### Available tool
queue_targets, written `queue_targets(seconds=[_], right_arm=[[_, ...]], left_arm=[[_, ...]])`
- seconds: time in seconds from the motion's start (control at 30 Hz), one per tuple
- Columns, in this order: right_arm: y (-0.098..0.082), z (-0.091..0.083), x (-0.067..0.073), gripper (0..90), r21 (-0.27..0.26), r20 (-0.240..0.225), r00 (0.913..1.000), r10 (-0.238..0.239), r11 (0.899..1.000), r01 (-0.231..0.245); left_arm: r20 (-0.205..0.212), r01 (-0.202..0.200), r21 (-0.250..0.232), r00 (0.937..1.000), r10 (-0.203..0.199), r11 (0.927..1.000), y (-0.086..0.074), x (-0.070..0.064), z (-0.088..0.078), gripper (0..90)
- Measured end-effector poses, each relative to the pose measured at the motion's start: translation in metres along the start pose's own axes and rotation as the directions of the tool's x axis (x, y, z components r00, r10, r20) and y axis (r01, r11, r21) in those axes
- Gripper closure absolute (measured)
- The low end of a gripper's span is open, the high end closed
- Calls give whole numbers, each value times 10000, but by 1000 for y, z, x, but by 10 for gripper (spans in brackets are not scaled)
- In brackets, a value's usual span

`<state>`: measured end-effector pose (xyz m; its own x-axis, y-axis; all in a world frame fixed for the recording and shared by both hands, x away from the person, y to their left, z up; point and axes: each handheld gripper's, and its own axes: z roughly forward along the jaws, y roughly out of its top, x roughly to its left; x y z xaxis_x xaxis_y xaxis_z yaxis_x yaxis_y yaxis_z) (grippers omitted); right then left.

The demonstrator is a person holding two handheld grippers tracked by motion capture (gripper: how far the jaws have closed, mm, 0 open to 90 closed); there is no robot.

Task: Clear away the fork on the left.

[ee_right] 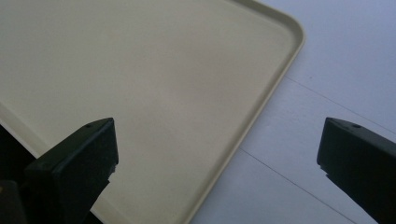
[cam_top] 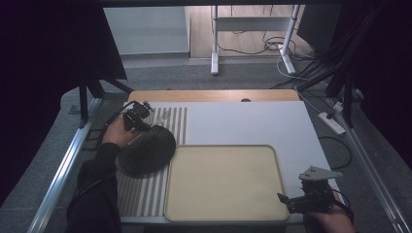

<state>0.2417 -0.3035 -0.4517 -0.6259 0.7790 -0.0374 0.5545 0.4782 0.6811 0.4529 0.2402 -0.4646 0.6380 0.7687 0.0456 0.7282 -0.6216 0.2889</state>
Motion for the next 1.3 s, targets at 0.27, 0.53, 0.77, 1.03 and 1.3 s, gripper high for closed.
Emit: queue_targets(seconds=[0.27,0.53,0.77,1.03,1.3], right_arm=[[0,0,0,0,3,2,10000,-17,10000,17],[0,0,0,0,-14,10,10000,-50,10000,50],[0,0,1,0,-25,22,9999,-107,9999,107],[0,-1,2,0,-45,19,9997,-240,9997,240],[0,-1,4,0,9,44,9991,-425,9991,425]], left_arm=[[834,134,-343,9965,-105,9993,-8,-20,-9,851],[1495,169,-619,9887,-75,9979,-16,-48,-12,850],[1893,188,-732,9819,-46,9971,-22,-72,-13,851],[2338,287,-761,9722,-101,9967,-28,-101,-17,850],[2613,512,-489,9646,-367,9975,-28,-138,-12,850]])
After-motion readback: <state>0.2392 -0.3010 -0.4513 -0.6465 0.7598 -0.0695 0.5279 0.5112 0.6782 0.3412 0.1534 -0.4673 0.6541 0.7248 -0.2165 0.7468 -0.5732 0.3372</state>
